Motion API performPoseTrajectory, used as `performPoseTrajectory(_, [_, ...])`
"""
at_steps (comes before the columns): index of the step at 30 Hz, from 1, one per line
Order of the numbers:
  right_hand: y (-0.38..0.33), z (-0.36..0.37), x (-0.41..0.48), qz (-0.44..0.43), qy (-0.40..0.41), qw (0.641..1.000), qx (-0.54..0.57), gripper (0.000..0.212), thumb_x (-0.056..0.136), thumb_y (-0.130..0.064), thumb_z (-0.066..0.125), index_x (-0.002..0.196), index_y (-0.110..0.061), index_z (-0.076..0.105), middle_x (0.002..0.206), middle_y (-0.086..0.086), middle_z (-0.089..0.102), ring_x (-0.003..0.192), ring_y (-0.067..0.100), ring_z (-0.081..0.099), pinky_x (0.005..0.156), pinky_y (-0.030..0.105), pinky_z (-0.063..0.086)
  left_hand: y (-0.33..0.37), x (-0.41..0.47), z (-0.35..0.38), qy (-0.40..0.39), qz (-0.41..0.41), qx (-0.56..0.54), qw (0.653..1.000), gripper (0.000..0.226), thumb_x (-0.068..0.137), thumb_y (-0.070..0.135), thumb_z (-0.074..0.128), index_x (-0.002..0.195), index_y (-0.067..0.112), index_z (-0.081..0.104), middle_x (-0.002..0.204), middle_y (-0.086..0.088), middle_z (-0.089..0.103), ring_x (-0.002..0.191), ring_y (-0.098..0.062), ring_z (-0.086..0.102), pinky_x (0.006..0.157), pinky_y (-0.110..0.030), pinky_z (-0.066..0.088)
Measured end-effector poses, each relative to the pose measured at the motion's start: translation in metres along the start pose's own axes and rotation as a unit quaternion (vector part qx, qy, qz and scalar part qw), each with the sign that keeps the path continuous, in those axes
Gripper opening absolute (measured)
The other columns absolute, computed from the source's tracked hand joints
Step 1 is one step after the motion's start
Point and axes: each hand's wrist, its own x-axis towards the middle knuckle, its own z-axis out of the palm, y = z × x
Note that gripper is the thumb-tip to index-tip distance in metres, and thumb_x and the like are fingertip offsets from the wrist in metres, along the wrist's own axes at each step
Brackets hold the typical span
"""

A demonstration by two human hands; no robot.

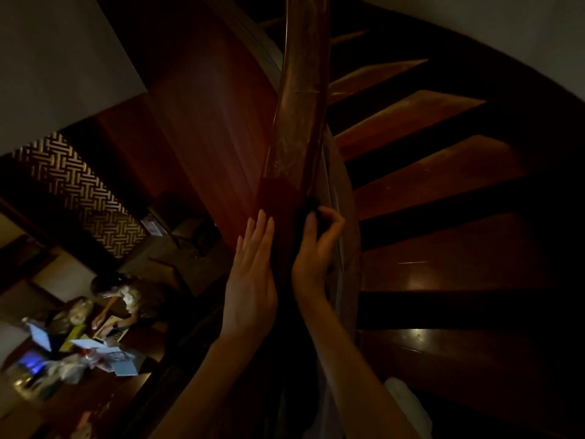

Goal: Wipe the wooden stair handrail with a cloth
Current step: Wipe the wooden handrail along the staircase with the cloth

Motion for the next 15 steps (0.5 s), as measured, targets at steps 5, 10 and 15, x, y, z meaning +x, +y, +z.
performPoseTrajectory(5, [0.022, -0.004, -0.020, 0.094, -0.026, 0.992, 0.075, 0.009, 0.105, -0.019, 0.041, 0.105, -0.028, 0.043, 0.107, 0.004, 0.059, 0.087, 0.007, 0.065, 0.072, 0.023, 0.054, 0.001, -0.001, 0.001, 0.010, -0.005, 0.004, 1.000, 0.057, 0.102, 0.010, 0.034, 0.154, 0.022, 0.015, 0.163, 0.011, 0.007, 0.151, -0.011, 0.003, 0.122, -0.032, 0.008])
performPoseTrajectory(10, [0.001, -0.005, -0.026, -0.064, -0.037, 0.996, 0.056, 0.009, 0.097, -0.030, 0.051, 0.103, -0.028, 0.045, 0.106, -0.003, 0.052, 0.098, 0.010, 0.055, 0.085, 0.021, 0.047, -0.002, -0.002, 0.002, 0.015, -0.009, 0.003, 1.000, 0.057, 0.102, 0.013, 0.038, 0.153, 0.023, 0.015, 0.162, 0.016, 0.005, 0.150, -0.011, 0.005, 0.122, -0.038, 0.014])
performPoseTrajectory(15, [-0.007, 0.022, 0.053, 0.045, -0.021, 0.989, 0.143, 0.009, 0.102, -0.014, 0.046, 0.110, -0.018, 0.046, 0.118, 0.014, 0.052, 0.107, 0.026, 0.055, 0.092, 0.034, 0.049, 0.001, -0.002, 0.001, 0.012, -0.018, 0.010, 1.000, 0.054, 0.103, 0.020, 0.034, 0.154, 0.025, 0.016, 0.162, 0.019, 0.004, 0.150, -0.008, 0.004, 0.121, -0.045, 0.019])
